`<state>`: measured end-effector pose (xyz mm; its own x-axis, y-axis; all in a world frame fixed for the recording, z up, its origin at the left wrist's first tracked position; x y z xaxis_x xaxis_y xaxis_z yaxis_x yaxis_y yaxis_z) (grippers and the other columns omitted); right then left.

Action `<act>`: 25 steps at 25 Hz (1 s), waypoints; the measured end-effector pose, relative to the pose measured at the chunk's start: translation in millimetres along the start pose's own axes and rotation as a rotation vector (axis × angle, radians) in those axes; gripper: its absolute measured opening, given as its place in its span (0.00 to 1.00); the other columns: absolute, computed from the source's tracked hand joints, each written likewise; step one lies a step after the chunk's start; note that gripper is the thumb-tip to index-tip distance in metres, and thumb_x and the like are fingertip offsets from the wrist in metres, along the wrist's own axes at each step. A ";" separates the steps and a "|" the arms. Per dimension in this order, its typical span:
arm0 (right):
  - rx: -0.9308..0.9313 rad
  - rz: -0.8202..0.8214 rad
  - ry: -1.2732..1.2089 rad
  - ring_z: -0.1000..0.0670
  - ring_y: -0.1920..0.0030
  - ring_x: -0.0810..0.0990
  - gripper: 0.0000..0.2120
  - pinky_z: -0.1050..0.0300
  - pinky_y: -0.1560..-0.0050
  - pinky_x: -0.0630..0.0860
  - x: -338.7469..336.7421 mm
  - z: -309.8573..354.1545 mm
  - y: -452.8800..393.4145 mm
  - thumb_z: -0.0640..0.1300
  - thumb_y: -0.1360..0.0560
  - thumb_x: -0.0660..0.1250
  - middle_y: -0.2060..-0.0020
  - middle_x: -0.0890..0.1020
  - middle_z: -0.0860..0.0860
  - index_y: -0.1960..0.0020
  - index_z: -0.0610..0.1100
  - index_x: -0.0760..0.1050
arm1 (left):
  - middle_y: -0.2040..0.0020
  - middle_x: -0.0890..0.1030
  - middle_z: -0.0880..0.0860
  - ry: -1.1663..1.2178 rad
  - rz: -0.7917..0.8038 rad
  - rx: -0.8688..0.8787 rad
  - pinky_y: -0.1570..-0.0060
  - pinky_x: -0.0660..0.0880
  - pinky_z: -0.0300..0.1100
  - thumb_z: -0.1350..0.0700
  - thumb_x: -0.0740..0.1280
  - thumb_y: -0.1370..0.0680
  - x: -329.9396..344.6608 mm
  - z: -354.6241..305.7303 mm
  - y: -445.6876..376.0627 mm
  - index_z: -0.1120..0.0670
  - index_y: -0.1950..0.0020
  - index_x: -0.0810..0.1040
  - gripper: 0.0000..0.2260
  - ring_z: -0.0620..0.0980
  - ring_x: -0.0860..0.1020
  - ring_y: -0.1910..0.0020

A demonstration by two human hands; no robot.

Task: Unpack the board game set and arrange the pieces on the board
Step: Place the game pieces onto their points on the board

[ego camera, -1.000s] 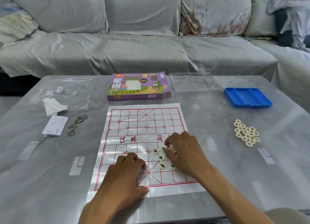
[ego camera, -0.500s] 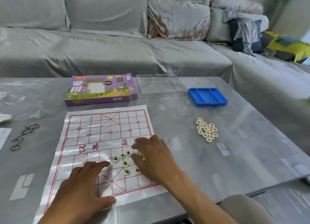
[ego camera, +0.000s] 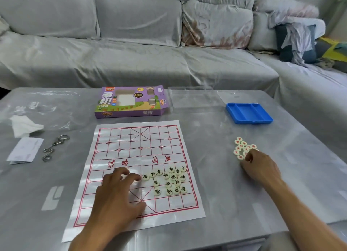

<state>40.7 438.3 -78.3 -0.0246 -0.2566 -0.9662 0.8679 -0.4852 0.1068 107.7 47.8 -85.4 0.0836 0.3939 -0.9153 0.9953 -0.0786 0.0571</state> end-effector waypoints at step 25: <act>-0.612 -0.155 -0.277 0.50 0.52 0.75 0.09 0.55 0.53 0.72 48.8 162.5 44.7 0.47 0.23 0.64 0.54 0.81 0.54 0.55 0.46 0.81 | 0.29 0.58 0.34 -0.042 0.136 0.122 0.37 0.61 0.45 0.35 0.61 0.33 0.5 3.9 0.8 0.38 0.32 0.65 0.29 0.44 0.57 0.30</act>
<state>-2.4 268.2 -82.5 -0.2264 -0.4658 -0.8554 0.9660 0.0051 -0.2584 108.4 44.3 -87.3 0.2124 0.3342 -0.9183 0.9614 -0.2396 0.1352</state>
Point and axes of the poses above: each hand's wrist, its own y-axis away from the middle knuckle, its own x-axis out of the palm, z = x × y, the point moved 2 cm from there along -y, towards the middle knuckle
